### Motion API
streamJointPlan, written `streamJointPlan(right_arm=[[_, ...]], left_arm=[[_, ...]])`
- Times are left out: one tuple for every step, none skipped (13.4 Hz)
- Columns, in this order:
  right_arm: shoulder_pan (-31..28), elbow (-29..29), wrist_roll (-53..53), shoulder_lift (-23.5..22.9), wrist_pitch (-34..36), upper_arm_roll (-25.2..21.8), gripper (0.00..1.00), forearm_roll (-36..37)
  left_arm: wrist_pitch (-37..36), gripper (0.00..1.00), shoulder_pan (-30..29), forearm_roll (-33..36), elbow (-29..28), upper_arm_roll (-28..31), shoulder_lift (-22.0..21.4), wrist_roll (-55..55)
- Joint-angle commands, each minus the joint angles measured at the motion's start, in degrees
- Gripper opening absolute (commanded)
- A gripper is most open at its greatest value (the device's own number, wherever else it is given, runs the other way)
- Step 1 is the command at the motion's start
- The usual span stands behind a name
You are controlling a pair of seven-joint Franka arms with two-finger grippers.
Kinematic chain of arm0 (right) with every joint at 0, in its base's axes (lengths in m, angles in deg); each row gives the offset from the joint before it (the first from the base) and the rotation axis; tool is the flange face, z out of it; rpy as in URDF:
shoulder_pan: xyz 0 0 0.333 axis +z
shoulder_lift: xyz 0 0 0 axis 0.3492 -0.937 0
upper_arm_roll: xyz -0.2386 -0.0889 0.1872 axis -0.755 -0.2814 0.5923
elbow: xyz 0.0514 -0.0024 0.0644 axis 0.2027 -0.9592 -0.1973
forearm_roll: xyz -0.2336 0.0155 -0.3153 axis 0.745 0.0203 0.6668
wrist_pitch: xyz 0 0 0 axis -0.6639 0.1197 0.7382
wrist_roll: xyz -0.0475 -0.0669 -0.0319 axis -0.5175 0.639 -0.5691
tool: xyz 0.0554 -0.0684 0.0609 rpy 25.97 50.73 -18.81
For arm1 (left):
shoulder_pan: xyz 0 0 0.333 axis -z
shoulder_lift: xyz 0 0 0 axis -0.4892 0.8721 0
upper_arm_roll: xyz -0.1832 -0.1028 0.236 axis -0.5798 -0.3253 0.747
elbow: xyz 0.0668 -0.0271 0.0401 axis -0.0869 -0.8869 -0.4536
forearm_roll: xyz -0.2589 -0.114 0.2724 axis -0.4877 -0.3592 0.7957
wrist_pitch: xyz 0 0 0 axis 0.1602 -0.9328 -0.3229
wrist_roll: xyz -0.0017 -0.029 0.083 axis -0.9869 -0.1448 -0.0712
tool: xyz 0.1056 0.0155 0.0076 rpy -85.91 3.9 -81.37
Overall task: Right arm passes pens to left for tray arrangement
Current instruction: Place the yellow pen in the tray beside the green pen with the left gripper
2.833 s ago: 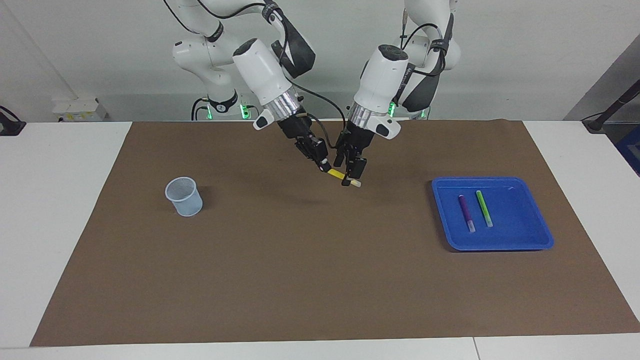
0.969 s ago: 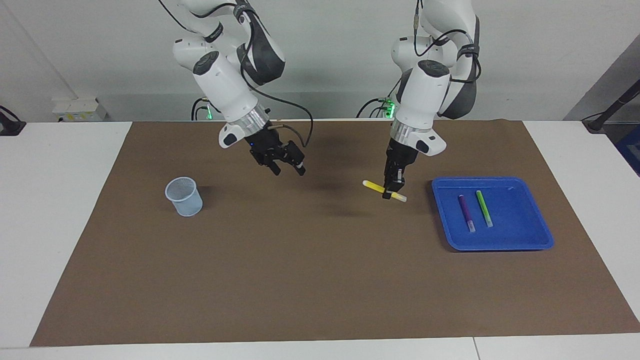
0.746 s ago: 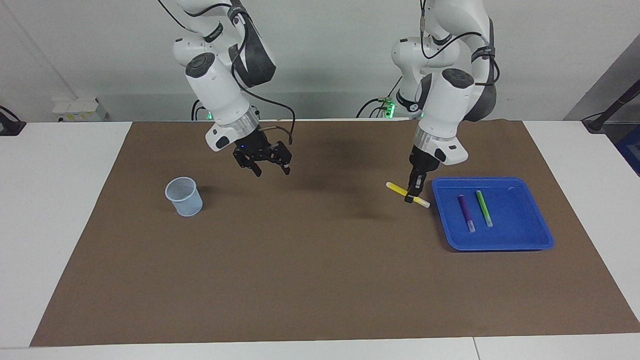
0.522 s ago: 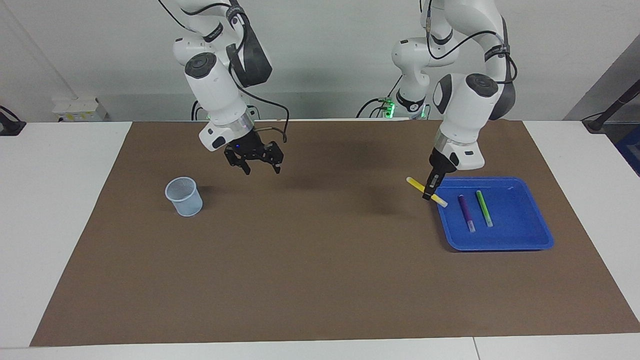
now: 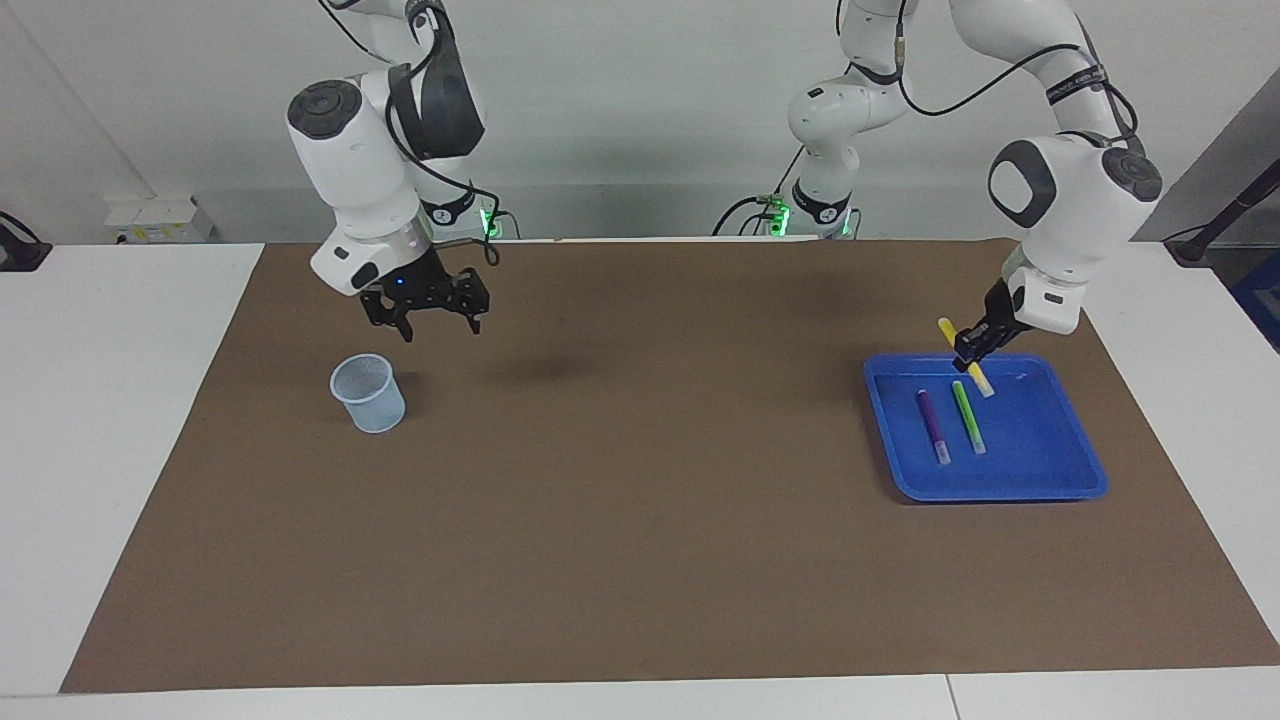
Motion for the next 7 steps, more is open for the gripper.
streamJointPlan(right_arm=[[2.58, 6.07, 2.0, -0.66, 4.97, -2.32, 1.0, 3.89], [4.17, 6.52, 2.09, -0.74, 4.98, -3.99, 1.0, 5.38], [5.06, 6.26, 2.09, -1.0, 3.85, -5.14, 1.0, 5.74], [5.15, 6.09, 2.27, -1.62, 2.27, -5.58, 1.0, 5.74], [5.24, 6.0, 3.14, -2.23, 1.38, -5.85, 1.0, 5.83], [5.59, 6.09, 4.02, -3.37, 0.42, -6.2, 1.0, 6.0], [5.68, 6.09, 4.11, -4.34, -0.81, -6.64, 1.0, 6.18]], left_arm=[[-0.2, 0.0, -3.12, -0.52, -1.79, -0.4, -1.12, -11.55], [0.41, 0.0, -3.74, -0.26, -2.05, -0.4, -0.68, -14.9], [1.2, 0.0, -4.7, 0.09, -2.23, -0.4, 0.11, -17.11], [1.82, 0.0, -5.58, 0.62, -2.31, -0.4, 0.55, -19.22], [2.95, 0.0, -5.85, 1.23, -2.49, -0.31, 1.51, -20.89], [4.18, 0.0, -6.63, 2.54, -2.49, -0.31, 2.39, -21.78], [6.2, 0.0, -7.43, 3.95, -2.58, -0.31, 3.88, -22.13]])
